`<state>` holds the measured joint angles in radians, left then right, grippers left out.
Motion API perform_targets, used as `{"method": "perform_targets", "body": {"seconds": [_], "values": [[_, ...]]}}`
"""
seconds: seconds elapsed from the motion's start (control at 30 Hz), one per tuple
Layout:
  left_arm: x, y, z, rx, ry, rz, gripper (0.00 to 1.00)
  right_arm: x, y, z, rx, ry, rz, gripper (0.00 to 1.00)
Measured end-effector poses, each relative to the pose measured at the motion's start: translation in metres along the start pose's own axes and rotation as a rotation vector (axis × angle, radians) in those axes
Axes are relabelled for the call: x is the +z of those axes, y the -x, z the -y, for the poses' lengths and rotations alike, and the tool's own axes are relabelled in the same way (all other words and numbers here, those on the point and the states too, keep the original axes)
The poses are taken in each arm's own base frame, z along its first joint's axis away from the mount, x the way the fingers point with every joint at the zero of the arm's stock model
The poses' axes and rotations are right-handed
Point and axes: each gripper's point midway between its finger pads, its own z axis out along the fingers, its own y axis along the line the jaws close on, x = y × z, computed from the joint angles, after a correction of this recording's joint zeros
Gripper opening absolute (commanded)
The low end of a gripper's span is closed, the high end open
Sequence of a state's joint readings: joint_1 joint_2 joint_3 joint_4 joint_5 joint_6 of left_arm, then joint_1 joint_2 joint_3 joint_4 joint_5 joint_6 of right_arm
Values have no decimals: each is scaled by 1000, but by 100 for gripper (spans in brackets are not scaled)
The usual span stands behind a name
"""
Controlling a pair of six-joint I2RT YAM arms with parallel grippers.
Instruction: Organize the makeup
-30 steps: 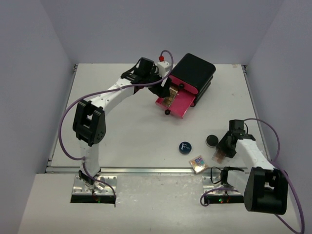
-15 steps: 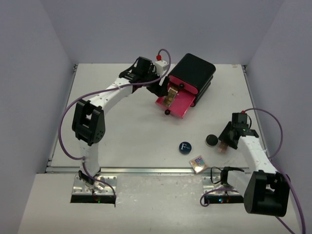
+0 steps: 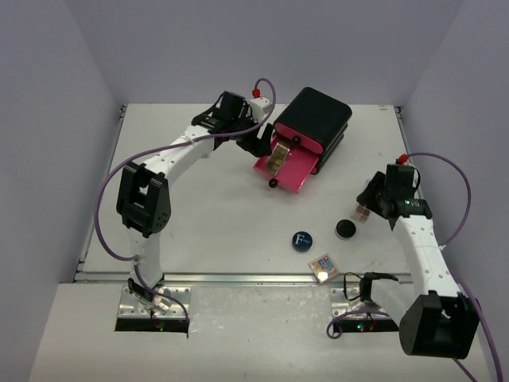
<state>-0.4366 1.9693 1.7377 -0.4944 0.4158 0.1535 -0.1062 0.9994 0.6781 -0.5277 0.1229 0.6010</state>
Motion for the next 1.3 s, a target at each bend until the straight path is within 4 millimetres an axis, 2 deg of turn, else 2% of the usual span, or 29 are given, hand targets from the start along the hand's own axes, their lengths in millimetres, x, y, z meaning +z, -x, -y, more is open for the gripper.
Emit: {"method": "perform_targets", "body": {"seconds": [0.17, 0.3, 0.37, 0.5, 0.67, 0.73, 0.9, 1.3], "values": [[-9, -1, 9, -8, -27, -14, 71, -14, 18, -43, 1, 115, 26, 0], [-26, 6, 13, -2, -12, -3, 70, -29, 20, -100, -54, 230, 17, 0], [-35, 9, 13, 2, 1, 8, 70, -37, 9, -129, -54, 296, -15, 0], [-46, 6, 10, -6, 23, 8, 71, -41, -15, -155, -62, 325, -61, 0], [-49, -11, -4, -39, 58, -26, 71, -36, -45, -194, -82, 353, -154, 0], [-50, -17, -11, -53, 73, -39, 71, -28, -50, -206, -75, 335, -196, 0], [-51, -30, -22, -79, 91, -61, 71, -6, -45, -230, -47, 276, -233, 0], [-49, -44, -26, -98, 84, -84, 70, 36, -50, -255, 18, 177, -282, 4]]}}
